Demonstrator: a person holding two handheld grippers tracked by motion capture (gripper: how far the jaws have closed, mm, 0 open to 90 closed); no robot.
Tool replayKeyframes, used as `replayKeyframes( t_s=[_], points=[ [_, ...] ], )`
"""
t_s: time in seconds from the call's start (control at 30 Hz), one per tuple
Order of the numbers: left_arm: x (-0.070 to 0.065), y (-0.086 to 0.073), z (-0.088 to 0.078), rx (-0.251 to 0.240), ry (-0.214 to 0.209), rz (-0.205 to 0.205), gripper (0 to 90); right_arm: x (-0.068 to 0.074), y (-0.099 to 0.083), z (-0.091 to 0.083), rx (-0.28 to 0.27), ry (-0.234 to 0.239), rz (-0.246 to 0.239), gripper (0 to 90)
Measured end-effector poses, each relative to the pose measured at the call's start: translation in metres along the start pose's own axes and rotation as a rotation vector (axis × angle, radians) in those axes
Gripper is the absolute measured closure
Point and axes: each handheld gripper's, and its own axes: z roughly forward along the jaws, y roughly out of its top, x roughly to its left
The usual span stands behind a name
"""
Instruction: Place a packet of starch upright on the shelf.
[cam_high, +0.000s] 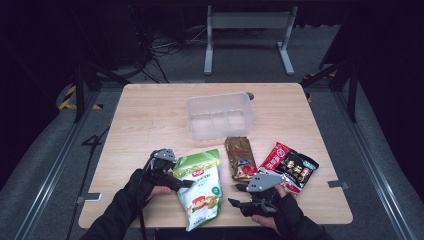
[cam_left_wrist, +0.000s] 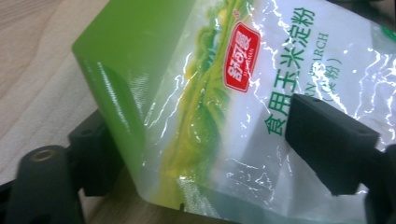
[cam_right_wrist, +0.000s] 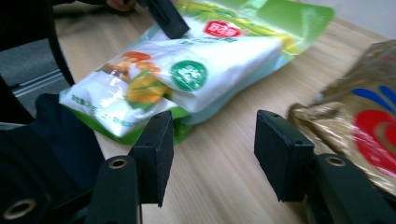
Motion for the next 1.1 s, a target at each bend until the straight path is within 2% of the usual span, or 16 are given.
replayKeyframes(
  t_s=[0.2,0.27,0.3,0.37,0.43,0.53,0.57,0.6,0.63,0.67,0.7,0.87,0.97,1.1],
  points=[
    [0.002,-0.001,-0.002,-0.005,-0.003,-0.009,35.9,0.008,0.006,0.021,0.02,0.035,0.002,48.0],
    [0.002,-0.001,-0.002,-0.013,0.006,-0.027,39.9,0.011,0.008,0.029,0.036,0.037,-0.002,47.3],
    [0.002,-0.001,-0.003,-0.014,0.013,-0.023,41.9,0.012,0.009,0.032,0.043,0.037,-0.005,47.2],
    [0.001,-0.001,-0.004,-0.021,0.028,-0.027,51.4,0.013,0.009,0.035,0.051,0.03,-0.008,47.1],
    [0.003,-0.002,-0.006,-0.035,0.021,-0.04,61.8,0.012,0.009,0.036,0.057,0.032,-0.001,46.5],
    [0.003,-0.002,-0.006,-0.04,0.032,-0.036,77.4,0.01,0.007,0.039,0.069,0.021,0.006,45.9],
    [0.003,-0.002,-0.006,-0.043,0.036,-0.034,77.4,0.01,0.007,0.039,0.069,0.021,0.006,45.9],
    [0.001,-0.001,-0.006,-0.038,0.048,-0.031,81.3,0.01,0.006,0.04,0.072,0.02,0.007,44.9],
    [-0.002,0.002,-0.005,-0.035,0.073,-0.005,82.7,0.01,0.006,0.041,0.074,0.019,0.005,44.2],
    [-0.003,0.003,-0.005,-0.037,0.082,0.001,83.4,0.009,0.006,0.041,0.076,0.016,0.002,43.7],
    [-0.004,0.004,-0.004,-0.043,0.082,-0.01,83.8,0.009,0.006,0.041,0.076,0.02,0.006,43.7],
    [-0.005,0.005,-0.006,-0.054,0.078,-0.005,85.4,0.009,0.005,0.042,0.08,0.024,0.008,45.2],
    [-0.007,0.008,-0.01,-0.085,0.112,-0.014,87.4,0.009,0.004,0.045,0.096,0.002,0.003,49.4],
    [-0.011,0.011,-0.016,-0.123,0.121,-0.013,88.1,0.009,0.003,0.045,0.1,-0.004,0.002,48.4]
  ],
)
